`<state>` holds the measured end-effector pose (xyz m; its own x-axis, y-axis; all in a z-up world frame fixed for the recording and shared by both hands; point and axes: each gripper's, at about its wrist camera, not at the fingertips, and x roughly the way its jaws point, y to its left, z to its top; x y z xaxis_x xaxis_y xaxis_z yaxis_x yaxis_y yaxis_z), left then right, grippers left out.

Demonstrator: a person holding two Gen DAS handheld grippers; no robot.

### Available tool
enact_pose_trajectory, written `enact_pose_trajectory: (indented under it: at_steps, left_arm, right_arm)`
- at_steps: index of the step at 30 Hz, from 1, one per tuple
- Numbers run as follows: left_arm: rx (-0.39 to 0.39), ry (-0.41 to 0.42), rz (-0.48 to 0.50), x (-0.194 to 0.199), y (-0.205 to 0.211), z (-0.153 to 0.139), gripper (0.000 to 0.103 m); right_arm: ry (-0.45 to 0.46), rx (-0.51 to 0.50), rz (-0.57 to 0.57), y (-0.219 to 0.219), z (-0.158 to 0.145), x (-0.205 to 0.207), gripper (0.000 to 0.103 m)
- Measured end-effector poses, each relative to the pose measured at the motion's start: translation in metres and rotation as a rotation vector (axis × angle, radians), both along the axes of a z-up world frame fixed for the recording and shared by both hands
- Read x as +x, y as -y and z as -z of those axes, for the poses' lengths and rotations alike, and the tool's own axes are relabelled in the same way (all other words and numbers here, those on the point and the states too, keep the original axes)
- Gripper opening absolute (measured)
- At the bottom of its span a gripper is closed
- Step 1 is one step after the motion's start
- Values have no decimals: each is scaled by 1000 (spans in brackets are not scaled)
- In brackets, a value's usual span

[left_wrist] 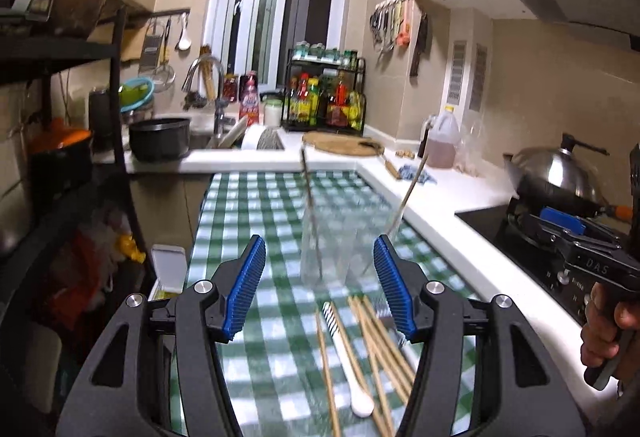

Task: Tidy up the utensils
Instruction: 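Grasp the white-handled fork with the right tool while the left tool grasps a chopstick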

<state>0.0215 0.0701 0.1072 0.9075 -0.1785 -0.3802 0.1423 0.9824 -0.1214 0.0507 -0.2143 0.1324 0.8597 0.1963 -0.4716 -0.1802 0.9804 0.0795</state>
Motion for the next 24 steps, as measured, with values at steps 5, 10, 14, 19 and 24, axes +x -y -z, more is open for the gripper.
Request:
enact_pose_trajectory:
  at_steps: [5,10,14,19,24]
  left_arm:
    - [-21,-92,6,-6,-2,52,44]
    - [-67,-183,12,-2,-3,84,22]
    - [-63,-245,14,1,1,104,14]
    - [-60,-293,26,-4,4,119,14]
    - [-64,-362,29,-8,7,137,14]
  right_arm:
    - [-111,24,-2,3,54,-1,50]
    - [-218,53,-55,-9,95,4,31]
    - [-278,29,-103,-29,122,1,30]
    - [-351,-27,-147,-52,148,2,30]
    - [-386,-44,-138,-54,159,5,31]
